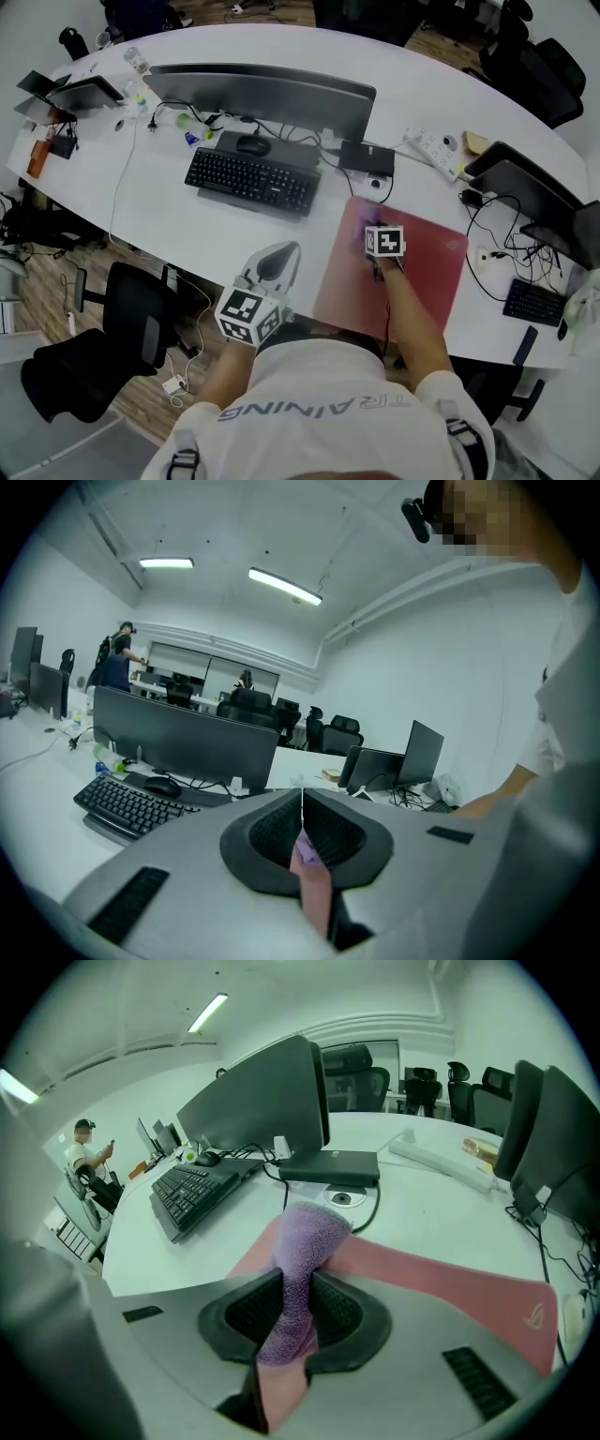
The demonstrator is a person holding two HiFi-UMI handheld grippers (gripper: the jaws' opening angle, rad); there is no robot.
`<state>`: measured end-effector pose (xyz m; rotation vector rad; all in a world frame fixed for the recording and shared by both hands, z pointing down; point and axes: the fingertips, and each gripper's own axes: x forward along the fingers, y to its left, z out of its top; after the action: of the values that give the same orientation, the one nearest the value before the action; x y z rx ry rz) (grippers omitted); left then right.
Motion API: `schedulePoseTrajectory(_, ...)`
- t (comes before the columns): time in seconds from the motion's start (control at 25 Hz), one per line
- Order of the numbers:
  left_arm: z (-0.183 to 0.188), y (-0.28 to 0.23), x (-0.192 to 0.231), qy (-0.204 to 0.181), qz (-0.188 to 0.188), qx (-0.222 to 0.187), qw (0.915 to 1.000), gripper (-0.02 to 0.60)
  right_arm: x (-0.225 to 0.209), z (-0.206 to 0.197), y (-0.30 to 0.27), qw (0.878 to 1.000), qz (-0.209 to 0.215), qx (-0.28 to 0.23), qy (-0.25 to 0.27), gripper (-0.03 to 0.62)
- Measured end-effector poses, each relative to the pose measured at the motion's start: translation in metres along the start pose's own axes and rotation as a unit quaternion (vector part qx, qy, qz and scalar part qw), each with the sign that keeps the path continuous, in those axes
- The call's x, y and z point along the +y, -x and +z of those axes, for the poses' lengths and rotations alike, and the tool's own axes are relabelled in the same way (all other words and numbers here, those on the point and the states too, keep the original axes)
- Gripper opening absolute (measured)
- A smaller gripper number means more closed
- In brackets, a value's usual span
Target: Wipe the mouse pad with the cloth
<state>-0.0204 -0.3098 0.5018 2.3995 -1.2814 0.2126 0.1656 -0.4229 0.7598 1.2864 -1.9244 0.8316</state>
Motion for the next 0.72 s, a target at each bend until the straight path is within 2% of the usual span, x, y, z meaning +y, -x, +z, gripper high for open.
schedulePoseTrajectory(0.44, -0.007, -0.029, -0.069, 0.003, 0.002, -0.008, 1.0, 0.032, -0.087, -0.038, 0.037, 1.0, -0.021, 0.018, -0.009, 0.097)
schedulePoseTrajectory(0.72, -0.008, -0.053, -0.115, -0.004, -0.01, -0.015, 0.9998, 0.032, -0.15, -0.064, 0.068, 0.999, -0.038, 0.017, -0.022, 0.097)
